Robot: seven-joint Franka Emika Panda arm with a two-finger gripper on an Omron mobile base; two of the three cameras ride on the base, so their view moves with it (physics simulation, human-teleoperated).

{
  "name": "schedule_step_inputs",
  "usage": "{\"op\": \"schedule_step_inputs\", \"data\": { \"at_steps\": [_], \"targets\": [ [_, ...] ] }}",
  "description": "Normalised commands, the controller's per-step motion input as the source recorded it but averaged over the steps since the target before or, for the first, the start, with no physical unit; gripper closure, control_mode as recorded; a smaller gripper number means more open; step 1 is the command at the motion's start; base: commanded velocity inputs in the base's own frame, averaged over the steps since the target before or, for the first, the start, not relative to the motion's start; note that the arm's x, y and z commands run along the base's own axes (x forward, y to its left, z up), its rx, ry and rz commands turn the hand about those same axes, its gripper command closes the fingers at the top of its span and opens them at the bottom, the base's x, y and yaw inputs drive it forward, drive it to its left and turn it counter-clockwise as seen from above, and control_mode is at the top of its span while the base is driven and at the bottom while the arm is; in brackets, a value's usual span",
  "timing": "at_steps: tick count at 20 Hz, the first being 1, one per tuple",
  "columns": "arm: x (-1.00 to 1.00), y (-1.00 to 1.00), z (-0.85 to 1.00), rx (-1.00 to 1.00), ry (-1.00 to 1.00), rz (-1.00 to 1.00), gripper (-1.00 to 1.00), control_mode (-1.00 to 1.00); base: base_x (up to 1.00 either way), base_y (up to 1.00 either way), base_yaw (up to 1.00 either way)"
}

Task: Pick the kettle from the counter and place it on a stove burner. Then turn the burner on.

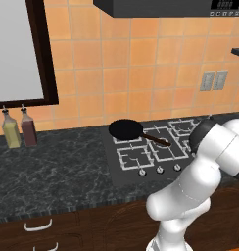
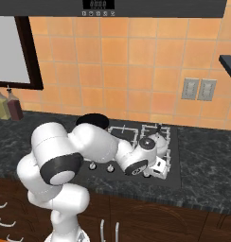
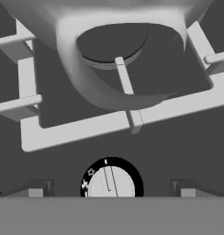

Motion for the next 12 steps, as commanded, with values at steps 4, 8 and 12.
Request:
{"op": "schedule_step_inputs", "data": {
  "at_steps": [4, 8, 12],
  "targets": [
    [0.00, 0.00, 0.00, 0.00, 0.00, 0.00, 1.00, -1.00, 0.00, 0.00, 0.00],
    [0.00, 0.00, 0.00, 0.00, 0.00, 0.00, 1.00, -1.00, 0.00, 0.00, 0.00],
    [0.00, 0.00, 0.00, 0.00, 0.00, 0.00, 1.00, -1.00, 0.00, 0.00, 0.00]
  ]
}}
